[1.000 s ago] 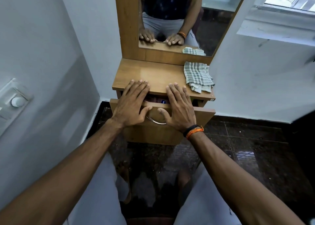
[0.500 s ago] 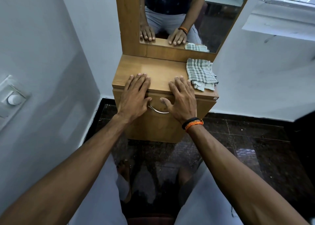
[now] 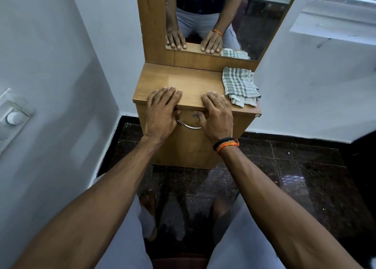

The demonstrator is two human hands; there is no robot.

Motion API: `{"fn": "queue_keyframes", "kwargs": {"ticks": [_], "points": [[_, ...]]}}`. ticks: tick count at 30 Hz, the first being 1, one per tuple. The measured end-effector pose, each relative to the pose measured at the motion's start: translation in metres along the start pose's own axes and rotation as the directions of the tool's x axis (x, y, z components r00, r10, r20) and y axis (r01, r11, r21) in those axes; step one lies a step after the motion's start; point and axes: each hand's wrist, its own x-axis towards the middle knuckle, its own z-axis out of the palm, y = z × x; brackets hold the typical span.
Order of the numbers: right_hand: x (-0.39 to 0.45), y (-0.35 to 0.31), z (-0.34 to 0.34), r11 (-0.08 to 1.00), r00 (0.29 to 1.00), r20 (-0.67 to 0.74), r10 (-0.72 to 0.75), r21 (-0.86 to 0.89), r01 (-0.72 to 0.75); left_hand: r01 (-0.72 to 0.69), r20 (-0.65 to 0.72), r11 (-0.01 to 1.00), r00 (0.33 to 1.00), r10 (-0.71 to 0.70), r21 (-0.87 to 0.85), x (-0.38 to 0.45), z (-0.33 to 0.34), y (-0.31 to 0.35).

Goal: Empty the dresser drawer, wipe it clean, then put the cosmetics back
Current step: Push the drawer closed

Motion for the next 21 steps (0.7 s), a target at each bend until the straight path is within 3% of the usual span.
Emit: {"fn": "queue_keyframes", "kwargs": {"ticks": [13, 21], "points": [[-0.001, 0.0, 0.003, 1.0, 1.0, -0.004, 0.021, 0.002, -0.021, 0.053, 0.081, 0.996, 0.995, -0.059, 0.068, 0.004, -0.003, 0.005], [-0.002, -0.003, -0.003, 0.999, 0.999, 0.022, 0.026, 0.044, -0.027, 0.038, 0.107, 0.999, 0.993, -0.04, 0.025, 0.005, -0.016, 0.008]]}}
